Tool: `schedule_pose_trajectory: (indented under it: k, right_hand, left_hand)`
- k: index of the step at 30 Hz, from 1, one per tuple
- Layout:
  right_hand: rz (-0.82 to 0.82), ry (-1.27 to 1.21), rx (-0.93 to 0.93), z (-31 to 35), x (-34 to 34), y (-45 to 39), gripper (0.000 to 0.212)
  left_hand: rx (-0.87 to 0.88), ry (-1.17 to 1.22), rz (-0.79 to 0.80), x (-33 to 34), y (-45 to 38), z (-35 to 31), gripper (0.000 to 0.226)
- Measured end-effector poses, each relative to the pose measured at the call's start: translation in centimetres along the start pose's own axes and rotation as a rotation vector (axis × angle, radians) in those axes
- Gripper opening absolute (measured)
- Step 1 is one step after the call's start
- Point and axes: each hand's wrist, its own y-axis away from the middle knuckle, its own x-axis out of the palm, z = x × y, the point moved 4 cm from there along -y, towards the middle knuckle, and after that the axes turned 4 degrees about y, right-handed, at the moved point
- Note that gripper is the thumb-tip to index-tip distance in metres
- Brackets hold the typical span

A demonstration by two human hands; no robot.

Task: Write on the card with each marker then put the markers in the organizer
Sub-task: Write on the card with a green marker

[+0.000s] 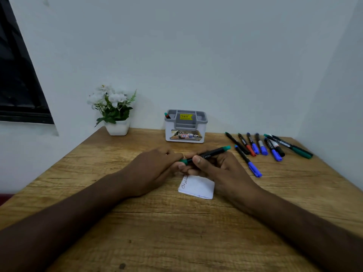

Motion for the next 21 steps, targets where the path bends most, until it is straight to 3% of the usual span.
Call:
schedule_pose_trajectory:
  k: [4, 6, 8, 11, 13, 18, 21]
  right_hand:
    - [0.026, -0.229, 0.037, -0.2, 0.1, -0.3, 0.035]
    - [0.025, -0.267, 0.051, 0.1, 0.1, -0.3, 0.037]
    - [-0.03, -0.181, -0.003, 1.0, -0.5, -0.2, 0.035]
    - [-0.192, 0.071, -0.263, 3.5, -2.2, 0.1, 0.032]
    - [-0.207, 0.047, -0.331, 4.1, -2.8, 0.3, 0.033]
    - [-0.017, -0.073, 0.069, 1.0, -1.2, 1.0, 0.024]
    - [0.064, 0.068, 0.203, 0.0, -1.0, 1.3, 0.014]
  left_hand:
    - [0.023, 0.066, 0.011, 0.0, -0.2, 0.2, 0.023]
    - [0.017, 0.118, 0.023, -0.1, -0.2, 0.3, 0.022]
    - [0.022, 0.177, 0.036, -0.4, -0.2, 0.1, 0.026]
    - [0.027, 0.279, 0.058, -0.9, -0.2, -0.3, 0.021]
    - [0.025, 0.327, 0.077, -0.9, -0.2, -0.2, 0.017]
    - [0.053, 0.311, 0.078, -0.3, 0.1, 0.3, 0.038]
    - [0.062, 0.297, 0.077, -0.2, -0.1, 0.5, 0.042]
